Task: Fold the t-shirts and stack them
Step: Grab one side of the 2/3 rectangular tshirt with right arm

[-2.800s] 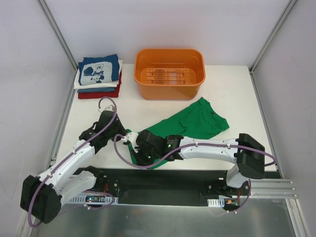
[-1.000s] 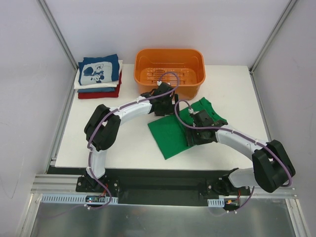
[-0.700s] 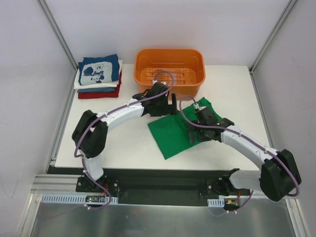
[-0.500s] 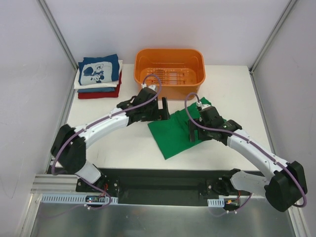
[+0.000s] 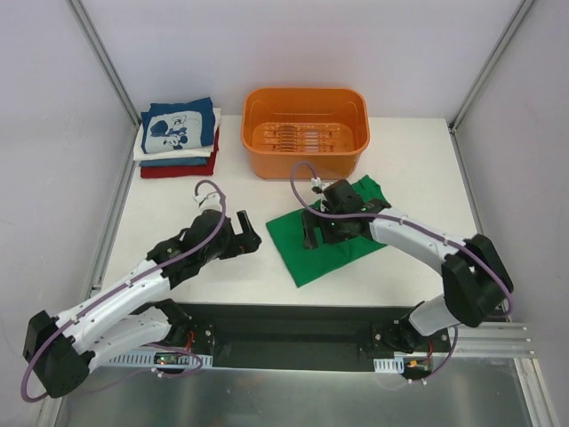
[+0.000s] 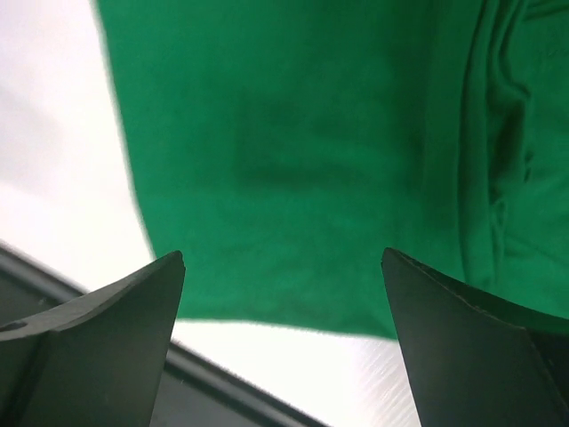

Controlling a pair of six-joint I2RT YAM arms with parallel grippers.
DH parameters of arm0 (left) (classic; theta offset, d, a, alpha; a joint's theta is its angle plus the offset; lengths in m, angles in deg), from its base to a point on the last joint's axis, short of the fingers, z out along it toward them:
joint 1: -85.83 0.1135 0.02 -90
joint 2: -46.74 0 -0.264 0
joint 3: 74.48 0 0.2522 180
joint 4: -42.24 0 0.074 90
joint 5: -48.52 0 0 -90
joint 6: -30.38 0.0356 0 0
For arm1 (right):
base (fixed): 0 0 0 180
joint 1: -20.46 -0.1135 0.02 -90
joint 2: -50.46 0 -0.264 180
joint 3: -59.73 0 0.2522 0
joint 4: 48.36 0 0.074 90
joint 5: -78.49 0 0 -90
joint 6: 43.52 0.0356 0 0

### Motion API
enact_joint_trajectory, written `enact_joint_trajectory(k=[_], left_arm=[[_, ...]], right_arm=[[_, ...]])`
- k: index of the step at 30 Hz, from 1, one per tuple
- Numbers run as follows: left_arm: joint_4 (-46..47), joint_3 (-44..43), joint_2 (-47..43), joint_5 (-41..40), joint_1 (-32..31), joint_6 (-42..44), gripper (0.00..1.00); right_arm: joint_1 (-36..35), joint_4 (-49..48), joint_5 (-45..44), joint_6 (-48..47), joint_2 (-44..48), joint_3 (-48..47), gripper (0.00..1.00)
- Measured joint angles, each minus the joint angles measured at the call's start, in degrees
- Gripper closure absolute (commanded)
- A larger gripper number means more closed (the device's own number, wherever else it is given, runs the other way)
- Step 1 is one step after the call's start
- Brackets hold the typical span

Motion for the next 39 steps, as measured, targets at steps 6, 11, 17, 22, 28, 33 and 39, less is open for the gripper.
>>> enact_joint_trajectory(k=[6, 11, 17, 22, 28, 33, 39], left_arm=[[-4.5, 4.7, -8.4, -2.4, 0.6, -2.9, 0.01], [-7.6, 6.3, -12.1, -4.5, 0.6, -4.9, 0.01], [-9.9, 6.4, -13.3, -6.5, 0.6, -5.9, 0.01], [-11.6, 6.4, -13.4, -8.2, 0.9, -5.9, 0.01], [-13.4, 6.4, -15.5, -10.4, 4.7, -7.0, 0.01], [-14.4, 7.5, -18.9, -10.4, 12.1, -7.0, 0.01], [-15.6, 8.9, -22.3, -10.5, 16.3, -7.6, 0.01]], right_arm=[[0.8, -1.2, -6.8, -0.5, -8.7, -3.0, 0.03], [3.2, -0.5, -11.8, -0.9, -13.7, -6.7, 0.03], [3.1, 1.4, -14.2, -2.7, -13.1, -7.8, 0.03], [-6.4, 4.7, -18.5, -6.0, -7.0, -8.4, 0.03], [-20.2, 7.0, -20.4, -6.4, -7.9, -15.4, 0.01], [-23.0, 7.8, -21.1, -4.3, -14.3, -19.1, 0.35], [-22.3, 9.4, -21.2, -0.9, -21.3, -19.3, 0.45]])
